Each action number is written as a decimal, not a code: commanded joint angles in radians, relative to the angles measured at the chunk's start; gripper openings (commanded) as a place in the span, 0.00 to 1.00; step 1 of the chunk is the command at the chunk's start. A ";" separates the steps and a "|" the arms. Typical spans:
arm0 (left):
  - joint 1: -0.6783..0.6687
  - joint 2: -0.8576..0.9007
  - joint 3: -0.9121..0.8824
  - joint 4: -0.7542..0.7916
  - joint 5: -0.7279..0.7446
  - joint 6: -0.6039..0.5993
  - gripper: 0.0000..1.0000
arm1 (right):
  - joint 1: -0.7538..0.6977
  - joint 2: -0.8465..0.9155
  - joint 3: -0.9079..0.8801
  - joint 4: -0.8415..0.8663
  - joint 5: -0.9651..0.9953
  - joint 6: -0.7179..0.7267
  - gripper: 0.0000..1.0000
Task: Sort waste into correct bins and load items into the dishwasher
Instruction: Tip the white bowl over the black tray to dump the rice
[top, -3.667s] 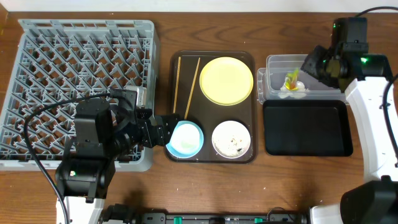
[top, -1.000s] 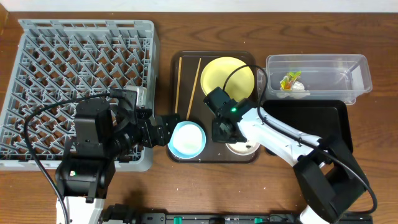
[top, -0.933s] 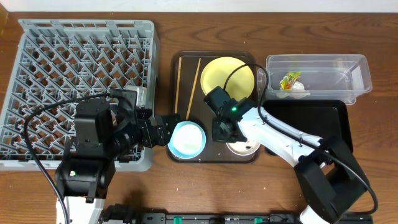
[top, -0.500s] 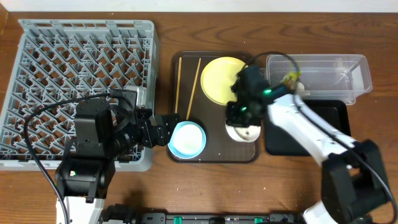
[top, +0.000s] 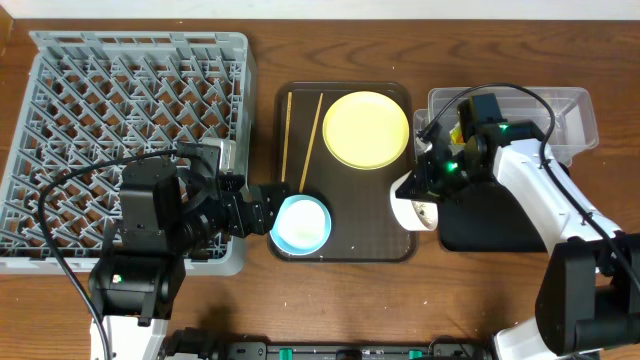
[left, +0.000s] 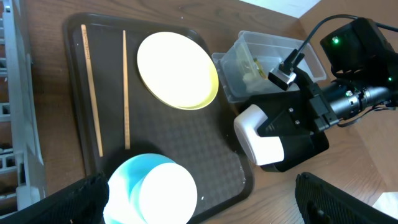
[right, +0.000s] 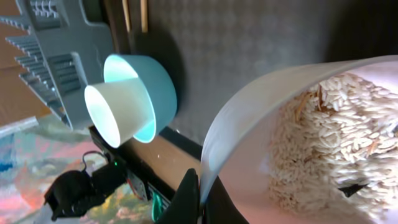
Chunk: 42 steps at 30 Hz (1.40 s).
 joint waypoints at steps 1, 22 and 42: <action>-0.002 -0.002 0.020 0.000 -0.008 0.003 0.96 | -0.018 -0.031 0.002 -0.025 -0.042 -0.079 0.01; -0.002 -0.002 0.020 0.000 -0.008 0.003 0.96 | -0.020 -0.137 0.003 -0.030 0.013 -0.062 0.01; -0.002 -0.002 0.020 0.000 -0.008 0.003 0.96 | -0.477 -0.049 -0.072 -0.018 -0.562 -0.310 0.01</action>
